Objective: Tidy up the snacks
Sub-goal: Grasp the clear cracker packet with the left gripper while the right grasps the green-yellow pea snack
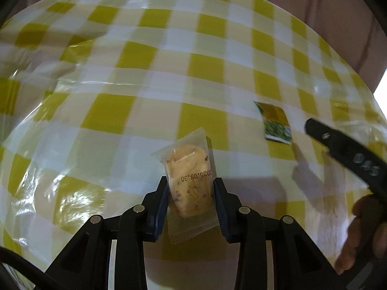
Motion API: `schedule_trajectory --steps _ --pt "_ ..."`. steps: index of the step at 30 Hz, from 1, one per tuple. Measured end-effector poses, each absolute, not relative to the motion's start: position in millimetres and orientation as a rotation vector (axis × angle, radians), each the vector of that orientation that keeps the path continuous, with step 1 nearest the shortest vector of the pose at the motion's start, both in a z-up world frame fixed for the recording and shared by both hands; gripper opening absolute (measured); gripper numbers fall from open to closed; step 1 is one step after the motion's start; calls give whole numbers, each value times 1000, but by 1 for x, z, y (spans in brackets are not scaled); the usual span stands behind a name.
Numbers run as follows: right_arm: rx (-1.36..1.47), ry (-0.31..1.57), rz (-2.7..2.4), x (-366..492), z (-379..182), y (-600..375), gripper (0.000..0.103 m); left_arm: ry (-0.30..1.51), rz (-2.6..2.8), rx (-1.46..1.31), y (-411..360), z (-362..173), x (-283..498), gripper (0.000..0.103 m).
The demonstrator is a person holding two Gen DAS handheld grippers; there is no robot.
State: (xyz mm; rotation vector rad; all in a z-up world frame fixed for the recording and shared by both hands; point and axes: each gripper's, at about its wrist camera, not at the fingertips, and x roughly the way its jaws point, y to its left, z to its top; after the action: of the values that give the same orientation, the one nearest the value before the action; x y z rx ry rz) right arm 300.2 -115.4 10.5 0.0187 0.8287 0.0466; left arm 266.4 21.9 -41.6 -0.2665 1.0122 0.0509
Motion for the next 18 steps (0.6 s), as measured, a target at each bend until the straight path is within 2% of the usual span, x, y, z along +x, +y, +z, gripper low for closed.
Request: schedule_trajectory --steps 13,15,17,18 --pt "-27 858 53 340 -20 -77 84 967 91 -354 39 -42 261 37" --pt "-40 864 41 344 -24 -75 81 966 92 -358 40 -42 261 37" --pt "-48 884 38 348 -30 -73 71 964 91 -358 39 -42 260 37" --pt "-39 886 46 350 -32 -73 70 964 90 -359 39 -42 261 37"
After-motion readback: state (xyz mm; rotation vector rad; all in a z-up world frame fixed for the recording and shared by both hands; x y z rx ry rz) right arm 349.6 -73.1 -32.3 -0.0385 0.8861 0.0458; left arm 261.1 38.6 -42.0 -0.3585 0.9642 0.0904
